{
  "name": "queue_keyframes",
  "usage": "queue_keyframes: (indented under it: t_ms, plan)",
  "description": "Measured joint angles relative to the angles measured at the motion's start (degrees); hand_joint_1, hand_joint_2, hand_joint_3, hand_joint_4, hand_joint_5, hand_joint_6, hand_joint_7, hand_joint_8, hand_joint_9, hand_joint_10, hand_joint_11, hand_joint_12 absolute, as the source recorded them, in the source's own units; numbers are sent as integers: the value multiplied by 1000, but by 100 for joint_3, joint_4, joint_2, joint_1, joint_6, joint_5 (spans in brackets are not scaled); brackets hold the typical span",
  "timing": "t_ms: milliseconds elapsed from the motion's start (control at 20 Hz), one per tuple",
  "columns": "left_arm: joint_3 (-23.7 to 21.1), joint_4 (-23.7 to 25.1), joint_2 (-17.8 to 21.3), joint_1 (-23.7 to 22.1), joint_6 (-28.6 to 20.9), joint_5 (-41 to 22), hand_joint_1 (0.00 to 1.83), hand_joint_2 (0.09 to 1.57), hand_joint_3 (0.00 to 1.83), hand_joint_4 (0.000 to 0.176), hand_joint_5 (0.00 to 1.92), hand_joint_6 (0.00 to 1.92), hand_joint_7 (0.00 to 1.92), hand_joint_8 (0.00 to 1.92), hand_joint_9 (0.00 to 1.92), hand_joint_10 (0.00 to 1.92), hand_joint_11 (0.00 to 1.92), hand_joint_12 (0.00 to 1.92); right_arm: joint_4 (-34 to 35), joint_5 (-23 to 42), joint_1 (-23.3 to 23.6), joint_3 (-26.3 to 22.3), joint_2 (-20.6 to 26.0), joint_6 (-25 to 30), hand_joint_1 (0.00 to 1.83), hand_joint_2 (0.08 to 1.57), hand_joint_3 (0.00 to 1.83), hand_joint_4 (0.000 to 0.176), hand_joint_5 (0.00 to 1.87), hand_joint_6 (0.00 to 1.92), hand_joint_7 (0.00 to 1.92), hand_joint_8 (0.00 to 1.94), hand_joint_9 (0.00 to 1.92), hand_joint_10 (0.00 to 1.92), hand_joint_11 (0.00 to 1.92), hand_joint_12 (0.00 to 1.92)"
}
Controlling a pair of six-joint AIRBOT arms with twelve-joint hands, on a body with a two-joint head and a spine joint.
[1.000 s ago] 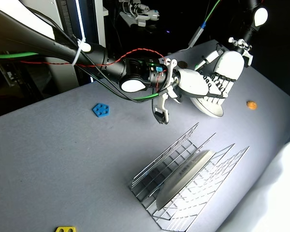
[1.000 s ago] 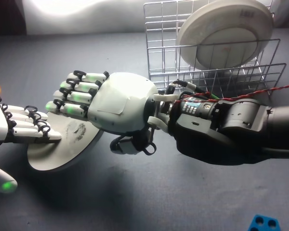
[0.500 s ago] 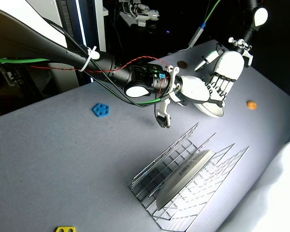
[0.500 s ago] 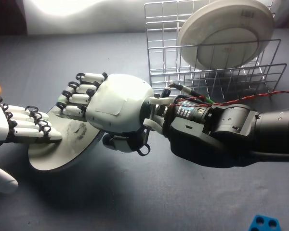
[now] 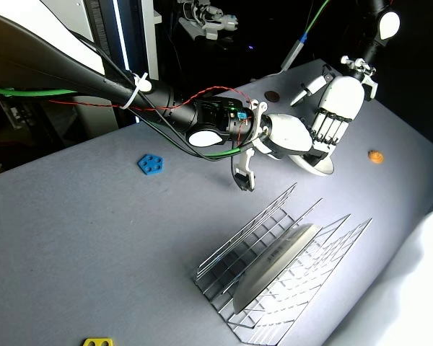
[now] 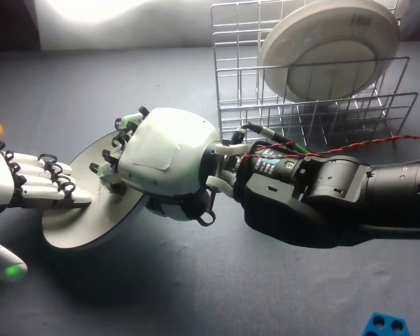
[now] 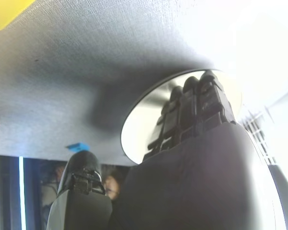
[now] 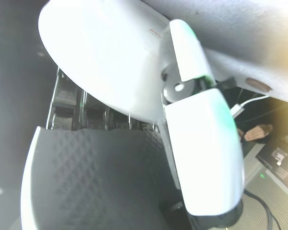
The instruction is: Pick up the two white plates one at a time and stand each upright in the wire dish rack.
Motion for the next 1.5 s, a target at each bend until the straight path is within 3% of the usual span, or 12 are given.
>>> queue_keyframes:
  t_ms: [150, 300, 850, 1200, 1250, 1500]
  plan:
    - [0, 61, 0, -66, 7, 2, 0, 1141, 0, 0, 38, 5, 47, 3, 26, 3, 13, 9, -2, 55, -2, 0, 0, -4, 1366, 1141, 0, 0, 836, 1181, 909, 1060, 927, 1172, 748, 1231]
    - [-37, 339, 9, -321, -11, 44, 0, 1144, 0, 0, 41, 5, 50, 6, 30, 5, 22, 14, -22, 109, -44, -4, 17, -4, 1366, 1140, 0, 0, 825, 1193, 930, 1033, 922, 1172, 757, 1227]
    - [-304, 662, 181, -1318, -13, 85, 0, 1149, 2, 0, 45, 9, 60, 7, 39, 7, 23, 20, 46, 162, -170, -492, 468, -24, 1368, 1136, 0, 0, 825, 1172, 948, 1003, 924, 1187, 764, 1243]
    - [-695, 1069, 588, -2020, -28, 48, 0, 1147, 1, 0, 51, 5, 57, 2, 37, 2, 23, 26, 48, 48, -170, -1056, 973, -26, 1364, 1141, 1, 0, 838, 1207, 936, 1016, 889, 1196, 705, 1265]
    - [-715, 1416, 726, -2339, -142, 50, 0, 1145, 0, 0, 39, 0, 56, 1, 36, 1, 17, 26, 76, -131, -96, -1495, 1377, -26, 1367, 1133, 0, 0, 859, 1174, 948, 983, 914, 1177, 712, 1272]
    - [-789, 1904, 966, -2804, -348, -31, 0, 1150, 2, 0, 25, 3, 38, 2, 22, 2, 2, 25, 520, -273, 197, -2092, 1823, -22, 1364, 1141, 2, 0, 843, 1197, 928, 1019, 889, 1213, 716, 1294]
